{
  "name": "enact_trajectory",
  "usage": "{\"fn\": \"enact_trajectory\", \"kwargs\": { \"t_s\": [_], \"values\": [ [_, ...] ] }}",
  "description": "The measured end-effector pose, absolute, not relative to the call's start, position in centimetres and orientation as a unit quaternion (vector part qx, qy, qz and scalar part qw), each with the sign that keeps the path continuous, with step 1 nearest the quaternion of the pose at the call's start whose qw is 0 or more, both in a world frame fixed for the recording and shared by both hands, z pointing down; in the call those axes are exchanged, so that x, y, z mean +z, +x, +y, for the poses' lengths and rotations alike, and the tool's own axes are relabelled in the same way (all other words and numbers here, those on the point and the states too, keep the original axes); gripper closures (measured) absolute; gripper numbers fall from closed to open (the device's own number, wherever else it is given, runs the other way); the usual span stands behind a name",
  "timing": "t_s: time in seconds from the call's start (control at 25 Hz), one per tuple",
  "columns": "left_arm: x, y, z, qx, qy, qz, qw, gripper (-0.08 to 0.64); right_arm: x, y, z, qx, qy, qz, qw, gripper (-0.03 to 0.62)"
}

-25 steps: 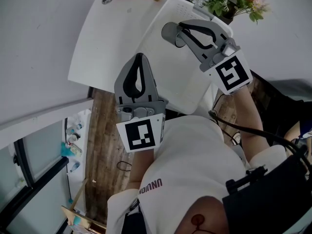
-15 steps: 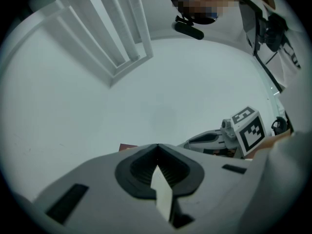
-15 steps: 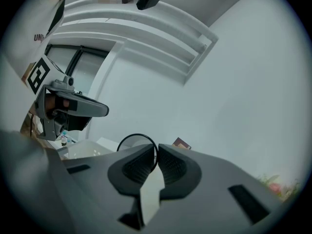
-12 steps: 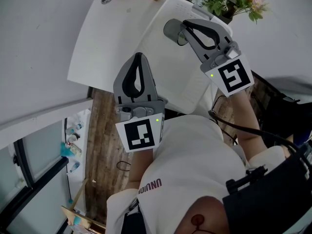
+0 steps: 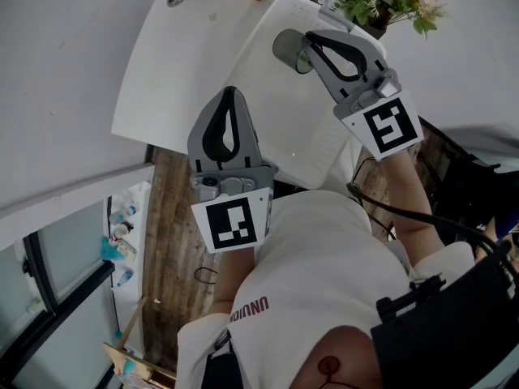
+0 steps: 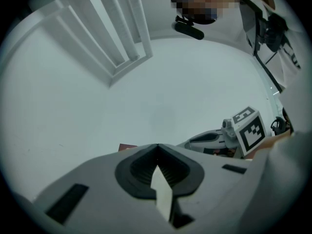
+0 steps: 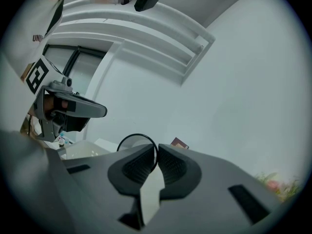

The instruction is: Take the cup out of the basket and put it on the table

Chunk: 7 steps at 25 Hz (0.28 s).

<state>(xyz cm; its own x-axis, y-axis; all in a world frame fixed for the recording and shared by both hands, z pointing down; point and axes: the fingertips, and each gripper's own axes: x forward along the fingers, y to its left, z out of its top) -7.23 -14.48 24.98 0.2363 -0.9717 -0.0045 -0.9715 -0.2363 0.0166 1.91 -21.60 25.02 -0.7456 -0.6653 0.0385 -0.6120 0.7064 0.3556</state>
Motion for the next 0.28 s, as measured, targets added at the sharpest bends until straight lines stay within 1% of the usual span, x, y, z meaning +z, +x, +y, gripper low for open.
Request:
{"fn": "enact_trajectory", "kwargs": {
  "t_s": [0.28],
  "values": [
    [25.30,-7.11,-14.55,-0.006,0.786,-0.618,0.006,0.548,25.18,2.07,-21.70,-0.160,0.349,-0.920,0.075,0.552]
  ]
}}
